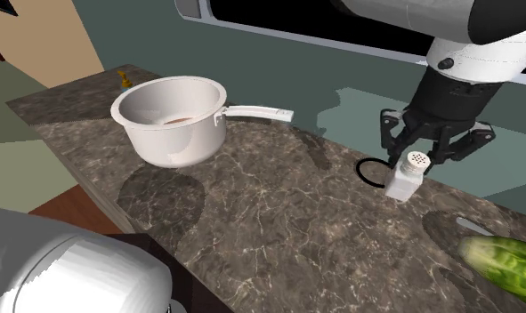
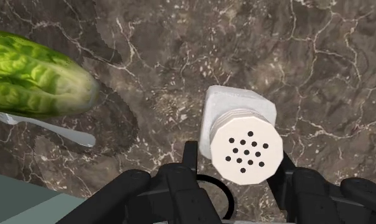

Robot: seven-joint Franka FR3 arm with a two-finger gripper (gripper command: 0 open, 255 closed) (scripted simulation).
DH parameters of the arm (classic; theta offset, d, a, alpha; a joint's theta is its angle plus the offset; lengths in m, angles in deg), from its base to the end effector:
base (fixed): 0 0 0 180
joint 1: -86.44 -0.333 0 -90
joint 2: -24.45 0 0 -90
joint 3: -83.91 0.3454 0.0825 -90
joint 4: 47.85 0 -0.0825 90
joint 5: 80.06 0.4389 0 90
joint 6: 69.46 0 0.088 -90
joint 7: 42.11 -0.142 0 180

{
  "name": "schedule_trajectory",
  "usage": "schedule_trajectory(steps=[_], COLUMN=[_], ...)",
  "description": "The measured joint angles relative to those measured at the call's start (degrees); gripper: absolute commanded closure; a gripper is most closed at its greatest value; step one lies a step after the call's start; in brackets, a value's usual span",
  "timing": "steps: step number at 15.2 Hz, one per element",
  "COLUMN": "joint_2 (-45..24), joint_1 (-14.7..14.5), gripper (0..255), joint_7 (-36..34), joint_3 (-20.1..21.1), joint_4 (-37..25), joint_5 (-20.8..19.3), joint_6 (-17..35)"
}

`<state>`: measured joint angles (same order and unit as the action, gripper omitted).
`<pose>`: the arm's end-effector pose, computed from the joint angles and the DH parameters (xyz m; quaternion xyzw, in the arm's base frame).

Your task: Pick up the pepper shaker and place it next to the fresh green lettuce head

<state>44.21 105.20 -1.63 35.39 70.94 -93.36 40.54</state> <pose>0.1618 -0.5253 0.5071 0.9811 -0.1876 0.0403 0.0247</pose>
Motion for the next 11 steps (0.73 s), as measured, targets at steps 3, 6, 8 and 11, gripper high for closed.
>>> schedule_trajectory(steps=[3,6,8,11], joint_2=[-4.24,-10.61,-16.05,-20.52], joint_1=[-0.90,-2.15,-2.26,-1.36], gripper=[255,255,255,255], joint_7=[5.70,13.19,18.86,23.50], joint_3=[-5.26,-11.87,-16.09,-18.20], joint_4=[-3.61,-8.57,-11.43,-12.28], joint_5=[2.80,8.12,13.29,17.88], joint_6=[0.37,0.02,-0.23,0.78])
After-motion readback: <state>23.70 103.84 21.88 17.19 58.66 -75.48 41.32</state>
